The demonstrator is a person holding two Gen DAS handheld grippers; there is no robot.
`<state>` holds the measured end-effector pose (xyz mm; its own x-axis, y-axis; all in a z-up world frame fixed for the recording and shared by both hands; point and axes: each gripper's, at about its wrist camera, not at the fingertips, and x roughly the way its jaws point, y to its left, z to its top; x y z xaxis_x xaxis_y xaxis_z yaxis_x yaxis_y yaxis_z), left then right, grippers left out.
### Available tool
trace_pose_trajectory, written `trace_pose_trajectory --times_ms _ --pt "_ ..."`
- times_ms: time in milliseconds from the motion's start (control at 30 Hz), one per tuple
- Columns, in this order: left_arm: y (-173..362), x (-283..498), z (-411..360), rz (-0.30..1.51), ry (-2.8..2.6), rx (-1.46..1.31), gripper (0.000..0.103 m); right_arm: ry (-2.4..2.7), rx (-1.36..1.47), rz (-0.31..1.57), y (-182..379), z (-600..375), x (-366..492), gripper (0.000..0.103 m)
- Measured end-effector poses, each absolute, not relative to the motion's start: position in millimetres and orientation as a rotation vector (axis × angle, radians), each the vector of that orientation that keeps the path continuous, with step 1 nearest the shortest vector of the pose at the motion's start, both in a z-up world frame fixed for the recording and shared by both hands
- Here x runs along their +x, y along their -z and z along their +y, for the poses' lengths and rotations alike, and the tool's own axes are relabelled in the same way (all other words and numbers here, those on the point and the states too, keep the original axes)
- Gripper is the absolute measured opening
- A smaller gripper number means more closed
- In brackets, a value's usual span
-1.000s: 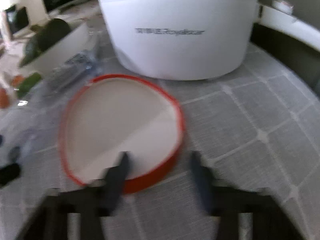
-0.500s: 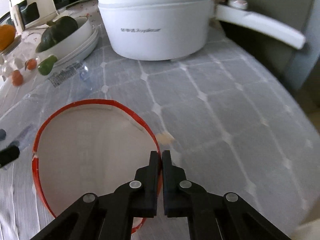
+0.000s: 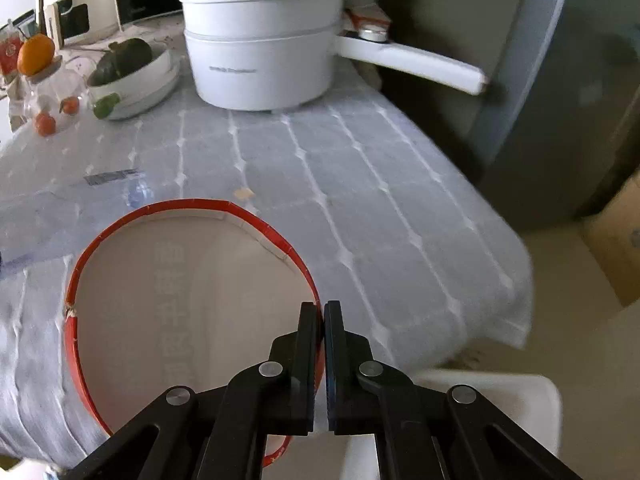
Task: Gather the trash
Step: 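Carry the water bottle and red-rimmed lid to the white bin and release both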
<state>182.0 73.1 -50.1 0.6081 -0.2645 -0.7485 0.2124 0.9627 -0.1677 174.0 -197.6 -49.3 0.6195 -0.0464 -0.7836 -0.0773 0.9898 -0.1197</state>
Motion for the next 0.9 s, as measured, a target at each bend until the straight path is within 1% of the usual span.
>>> trace_pose_trajectory --times_ms 167,500,900 --pt "41.0 166.6 58.7 0.852 0.321 -0.052 0.068 -0.006 -0.088 0.947 51.7 -228.0 156.1 0.002" --pt "24.3 149.5 19.3 0.797 0.428 -0.039 0.067 0.083 -0.04 0.969 49.6 -292.2 131.4 0.002" --pt "10.8 143.9 -39.6 0.774 0.62 -0.134 0.065 0.172 0.002 1.0 53.0 -346.4 113.4 0.002"
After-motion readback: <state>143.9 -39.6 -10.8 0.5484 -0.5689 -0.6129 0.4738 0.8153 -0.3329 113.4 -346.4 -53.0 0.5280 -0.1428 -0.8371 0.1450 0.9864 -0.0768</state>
